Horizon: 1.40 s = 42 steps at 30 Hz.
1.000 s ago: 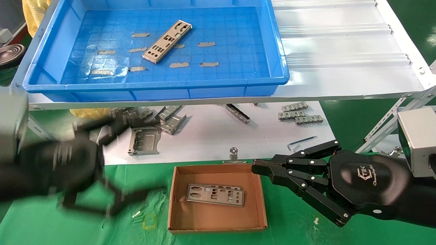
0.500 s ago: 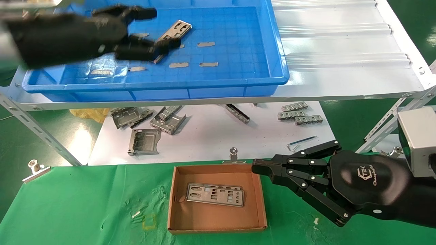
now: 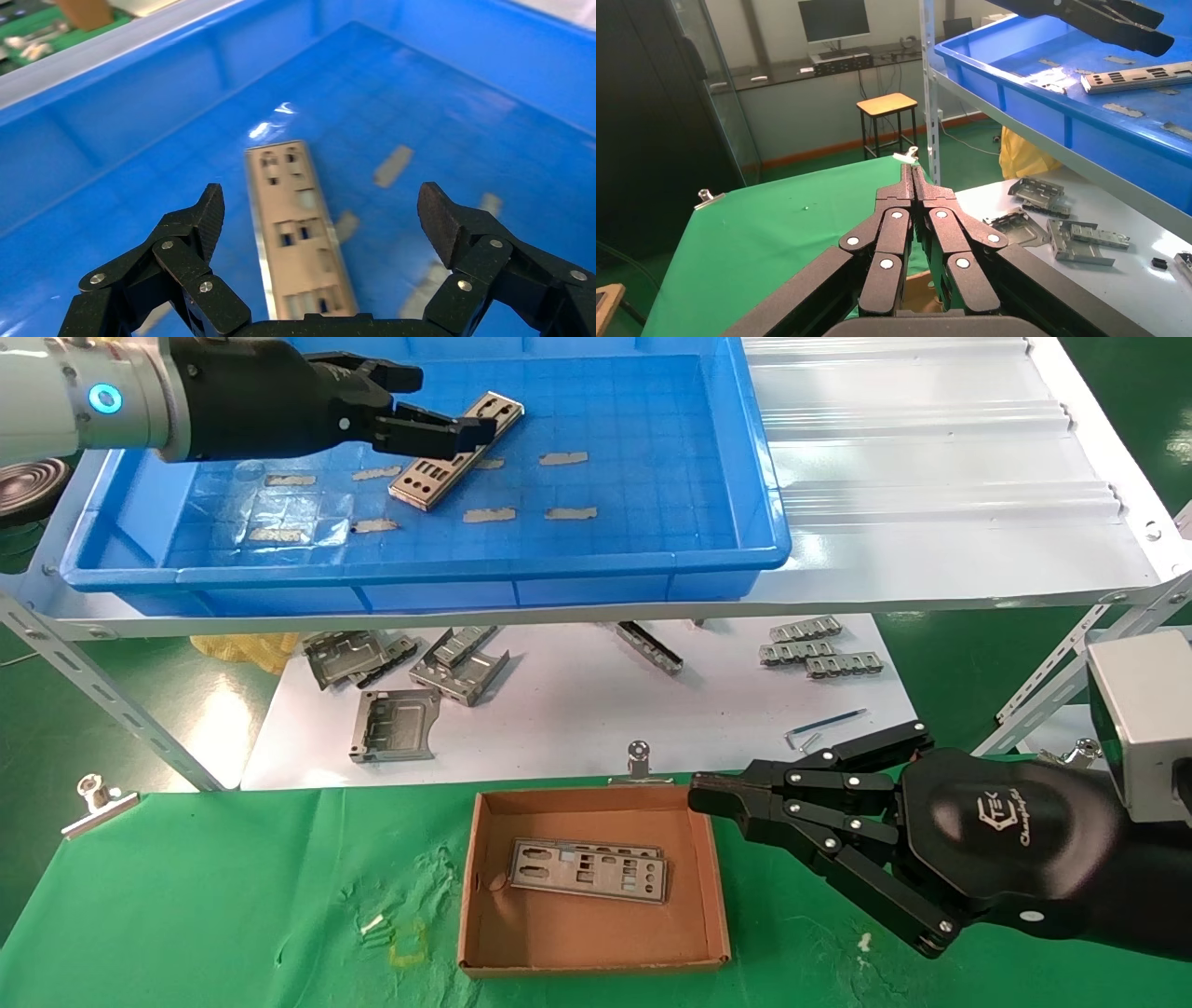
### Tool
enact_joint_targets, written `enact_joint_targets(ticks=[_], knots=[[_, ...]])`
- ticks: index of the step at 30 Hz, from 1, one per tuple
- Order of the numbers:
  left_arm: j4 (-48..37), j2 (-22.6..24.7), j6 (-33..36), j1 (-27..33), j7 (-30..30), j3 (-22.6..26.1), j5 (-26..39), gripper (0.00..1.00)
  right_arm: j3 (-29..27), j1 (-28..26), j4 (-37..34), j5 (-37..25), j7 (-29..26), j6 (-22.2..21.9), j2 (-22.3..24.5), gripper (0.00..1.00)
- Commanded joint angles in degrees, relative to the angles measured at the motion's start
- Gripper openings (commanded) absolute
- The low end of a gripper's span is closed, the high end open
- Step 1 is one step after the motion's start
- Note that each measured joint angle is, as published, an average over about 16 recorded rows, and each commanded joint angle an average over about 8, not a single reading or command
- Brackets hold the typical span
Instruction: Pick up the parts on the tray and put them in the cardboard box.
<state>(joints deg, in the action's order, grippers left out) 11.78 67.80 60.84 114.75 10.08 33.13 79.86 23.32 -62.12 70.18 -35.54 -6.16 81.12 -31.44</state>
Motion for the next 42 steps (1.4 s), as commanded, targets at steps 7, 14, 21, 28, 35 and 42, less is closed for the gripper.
enact_joint_targets(ticks=[7, 14, 21, 28, 35, 42], knots=[[-6.6, 3.2, -5.7, 1.5, -1.4, 0.5, 1.1, 1.00, 0.0, 0.0, 0.0, 0.0, 0.0, 0.0, 0.0, 1.00], [-8.9, 4.6, -6.5, 1.4, -2.1, 0.3, 0.9, 1.00, 0.0, 0.0, 0.0, 0.0, 0.0, 0.0, 0.0, 1.00], [-9.4, 5.3, -5.7, 1.2, -3.9, 0.2, 0.7, 0.77, 0.0, 0.0, 0.0, 0.0, 0.0, 0.0, 0.0, 1.00], [-9.7, 5.5, -5.7, 1.1, -5.7, -0.2, 0.2, 0.00, 0.0, 0.0, 0.0, 0.0, 0.0, 0.0, 0.0, 1.00], [-10.5, 5.5, -5.7, 1.0, -6.4, -0.4, -0.1, 0.00, 0.0, 0.0, 0.0, 0.0, 0.0, 0.0, 0.0, 1.00], [-11.1, 5.4, -6.0, 0.8, -6.6, -0.6, -0.4, 0.00, 0.0, 0.0, 0.0, 0.0, 0.0, 0.0, 0.0, 1.00]])
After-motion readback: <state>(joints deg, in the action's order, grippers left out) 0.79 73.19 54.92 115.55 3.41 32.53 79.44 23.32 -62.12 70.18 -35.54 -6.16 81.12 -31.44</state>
